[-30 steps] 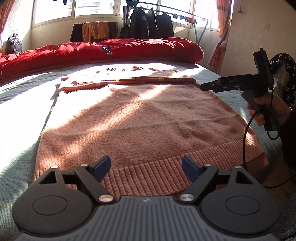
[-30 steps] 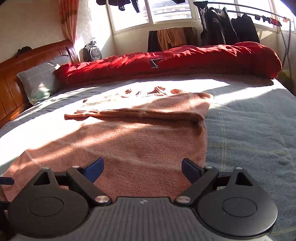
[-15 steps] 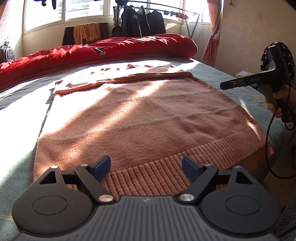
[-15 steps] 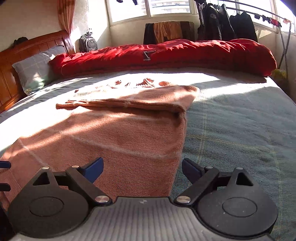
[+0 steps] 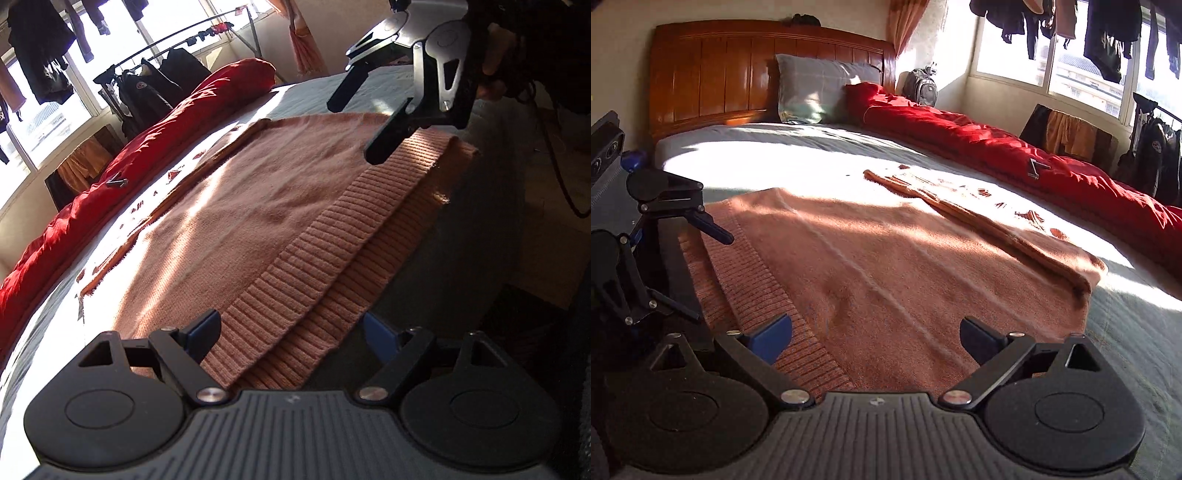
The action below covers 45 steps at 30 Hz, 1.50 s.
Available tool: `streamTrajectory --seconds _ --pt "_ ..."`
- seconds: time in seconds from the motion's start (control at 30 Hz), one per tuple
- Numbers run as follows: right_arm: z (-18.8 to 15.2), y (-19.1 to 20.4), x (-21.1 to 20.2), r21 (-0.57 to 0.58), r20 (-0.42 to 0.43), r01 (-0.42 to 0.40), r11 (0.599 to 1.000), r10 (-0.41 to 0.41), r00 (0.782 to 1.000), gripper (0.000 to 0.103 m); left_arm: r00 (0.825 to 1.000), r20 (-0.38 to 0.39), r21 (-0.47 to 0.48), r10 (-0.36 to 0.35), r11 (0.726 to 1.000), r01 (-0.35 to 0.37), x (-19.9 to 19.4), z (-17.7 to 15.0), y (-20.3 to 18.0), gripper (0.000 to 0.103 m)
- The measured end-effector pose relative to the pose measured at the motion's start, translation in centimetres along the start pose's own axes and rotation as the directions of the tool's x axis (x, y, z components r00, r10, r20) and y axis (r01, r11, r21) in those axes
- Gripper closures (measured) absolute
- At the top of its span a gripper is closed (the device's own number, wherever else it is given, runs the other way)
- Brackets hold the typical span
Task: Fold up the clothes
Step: 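Grasp the ribbed hem with both grippers and lift it toward the collar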
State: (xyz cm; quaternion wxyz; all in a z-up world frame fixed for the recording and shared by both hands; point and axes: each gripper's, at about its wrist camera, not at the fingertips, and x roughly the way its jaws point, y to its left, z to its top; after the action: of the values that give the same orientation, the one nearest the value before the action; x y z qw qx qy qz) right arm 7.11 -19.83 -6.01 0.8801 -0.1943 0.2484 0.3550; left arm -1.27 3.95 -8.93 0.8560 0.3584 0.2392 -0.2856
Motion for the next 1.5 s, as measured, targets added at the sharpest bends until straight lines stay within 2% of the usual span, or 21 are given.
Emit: streamTrajectory --seconds 0.1,0.2,0.27,0.4,0.57,0.7,0.9,1.1,1.27,1.4,1.5 --pt "-0.2 2.9 0.4 -0.099 -0.014 0.0 0.995 -0.001 1.0 0.004 0.998 0.001 0.12 0.057 0.991 -0.056 -0.1 -0.2 -1.4 0.018" --pt "-0.4 5.2 0.7 -0.183 -0.016 0.005 0.983 -0.009 1.0 0.002 0.993 0.018 0.233 0.116 0.965 -0.117 -0.2 -0.4 -2.5 0.018" --pt "-0.6 6.4 0.7 -0.233 -0.011 0.011 0.972 -0.013 1.0 0.001 0.989 0.023 0.275 0.146 0.95 -0.147 -0.1 -0.4 -2.7 0.018" --pt "-0.6 7.5 1.0 -0.262 -0.007 0.001 0.965 -0.003 1.0 0.0 0.982 0.019 0.317 0.186 0.931 -0.182 0.0 -0.1 -2.7 0.018" --pt "-0.4 7.6 1.0 -0.246 0.001 -0.009 0.969 0.01 1.0 0.0 0.966 0.02 0.388 0.257 0.888 -0.245 0.3 -0.2 -2.5 0.018" --pt "0.1 8.0 1.3 -0.218 0.02 -0.033 0.975 0.039 0.999 0.0 0.961 0.034 0.376 0.274 0.887 -0.267 0.2 0.1 -2.1 0.018" --pt "1.0 11.2 3.8 -0.282 0.045 -0.041 0.959 0.056 0.997 0.0 0.954 0.049 0.346 0.296 0.891 -0.294 -0.2 0.4 -1.6 0.018" --pt "1.2 14.0 6.2 -0.405 0.063 0.112 0.907 -0.094 0.994 0.0 0.951 0.037 0.289 0.308 0.907 -0.305 -0.9 0.0 -0.8 0.018" --pt "1.6 14.4 5.9 -0.44 0.094 0.208 0.874 -0.186 0.978 0.0 0.959 0.033 0.276 0.282 0.919 -0.28 -0.5 -0.3 -1.2 0.018" --pt "1.9 14.7 5.5 -0.463 0.122 0.282 0.84 -0.255 0.959 0.0 0.967 0.059 0.272 0.248 0.928 -0.255 0.2 -0.2 -1.8 0.018" --pt "2.3 14.7 5.1 -0.455 0.137 0.312 0.834 -0.281 0.95 0.0 0.966 0.075 0.259 0.247 0.931 -0.258 0.9 0.1 -1.6 0.018"
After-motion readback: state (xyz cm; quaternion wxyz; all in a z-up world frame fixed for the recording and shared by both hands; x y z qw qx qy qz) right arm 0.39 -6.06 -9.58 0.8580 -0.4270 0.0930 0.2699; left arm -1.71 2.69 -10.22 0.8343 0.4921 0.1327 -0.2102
